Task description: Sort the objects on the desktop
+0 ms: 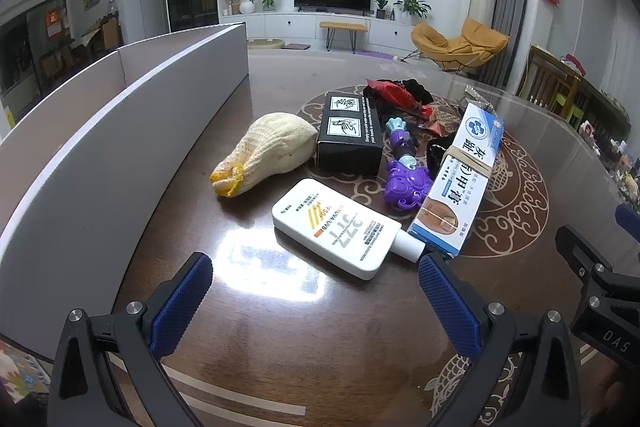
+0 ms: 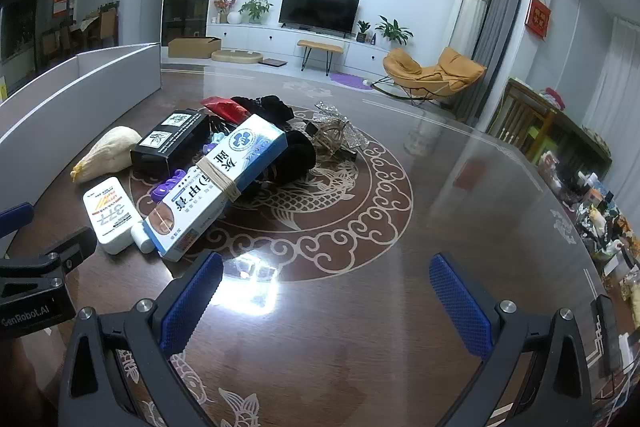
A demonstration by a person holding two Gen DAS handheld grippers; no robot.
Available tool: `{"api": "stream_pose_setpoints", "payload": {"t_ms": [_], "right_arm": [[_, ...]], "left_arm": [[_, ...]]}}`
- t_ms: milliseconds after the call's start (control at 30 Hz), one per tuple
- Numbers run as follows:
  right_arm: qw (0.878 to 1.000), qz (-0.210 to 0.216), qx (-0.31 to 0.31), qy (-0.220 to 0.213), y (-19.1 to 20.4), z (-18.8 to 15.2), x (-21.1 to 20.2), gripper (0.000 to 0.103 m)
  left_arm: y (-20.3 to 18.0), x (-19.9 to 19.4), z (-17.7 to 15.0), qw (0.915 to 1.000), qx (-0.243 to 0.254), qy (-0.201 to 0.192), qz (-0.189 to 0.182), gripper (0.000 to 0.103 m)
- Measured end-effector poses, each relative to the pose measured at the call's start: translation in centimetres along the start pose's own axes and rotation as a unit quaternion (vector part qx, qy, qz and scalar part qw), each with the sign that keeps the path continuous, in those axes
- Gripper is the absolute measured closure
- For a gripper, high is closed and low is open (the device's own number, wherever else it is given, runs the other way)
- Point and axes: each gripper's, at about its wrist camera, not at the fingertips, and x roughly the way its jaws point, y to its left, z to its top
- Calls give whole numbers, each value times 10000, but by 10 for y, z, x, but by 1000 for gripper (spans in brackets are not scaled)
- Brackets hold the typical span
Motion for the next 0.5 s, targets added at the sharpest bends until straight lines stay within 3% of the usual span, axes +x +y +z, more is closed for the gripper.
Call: {"api": "stream_pose_setpoints", "payload": {"t_ms": [500], "right_arm": [[10000, 10, -14, 22, 2, 1, -2, 0]], "left_arm": [[6, 4, -1, 9999, -107, 93, 19, 0]]}}
